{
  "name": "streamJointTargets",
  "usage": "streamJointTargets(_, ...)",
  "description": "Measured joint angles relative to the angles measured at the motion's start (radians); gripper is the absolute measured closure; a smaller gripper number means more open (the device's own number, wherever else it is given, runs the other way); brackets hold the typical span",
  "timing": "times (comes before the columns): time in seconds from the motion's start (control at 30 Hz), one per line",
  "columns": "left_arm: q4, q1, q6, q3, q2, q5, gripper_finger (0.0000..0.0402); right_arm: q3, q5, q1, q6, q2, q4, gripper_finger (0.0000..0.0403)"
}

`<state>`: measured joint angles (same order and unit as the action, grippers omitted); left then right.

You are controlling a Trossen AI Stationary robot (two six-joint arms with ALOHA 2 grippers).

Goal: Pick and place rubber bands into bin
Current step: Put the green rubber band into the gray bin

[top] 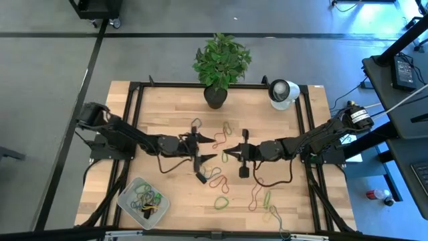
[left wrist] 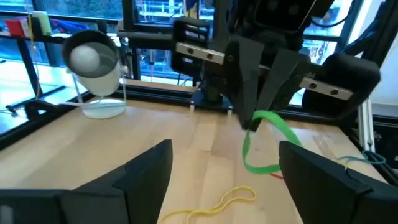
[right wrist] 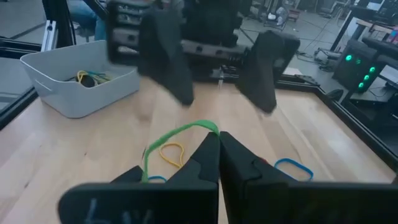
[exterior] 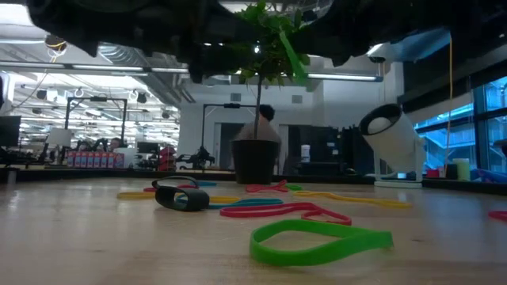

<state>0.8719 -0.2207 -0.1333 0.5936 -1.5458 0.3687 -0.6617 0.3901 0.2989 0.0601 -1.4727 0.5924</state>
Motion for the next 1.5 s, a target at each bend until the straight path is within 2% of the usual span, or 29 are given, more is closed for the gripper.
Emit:
streamJointTargets(0.27,0.000,0.000,0.013,0.165,-0.165,-0.005,0.0122,0.000,-0.001,0.001,-0.001,0.000,-0.007,0.0401)
streamJointTargets(0.43,-0.002,0.000,-0.017,0.186,-0.189,-0.054,0.0129,0.000,-0.001,0.001,-0.004,0.000,-0.049,0.0401)
streamJointTargets(0.67,-0.021,0.000,-0.021,0.186,-0.189,-0.013,0.0154,0.000,-0.001,0.001,-0.018,0.000,-0.046,0.0400)
streamJointTargets(0.97,-0.126,0.000,-0.091,0.186,-0.189,-0.011,0.0246,0.000,-0.001,0.001,-0.012,0.000,-0.042,0.0399)
streamJointTargets(1.23,-0.149,0.000,-0.091,0.186,-0.189,-0.011,0.0380,0.000,-0.002,0.001,-0.033,0.000,-0.044,0.0399)
streamJointTargets(1.37,-0.151,0.000,-0.065,0.186,-0.189,-0.012,0.0397,0.000,-0.003,0.001,-0.079,0.000,-0.075,0.0391)
streamJointTargets(1.5,-0.165,-0.001,0.045,0.186,-0.189,-0.051,0.0399,0.000,-0.003,0.001,-0.088,0.000,-0.109,0.0366)
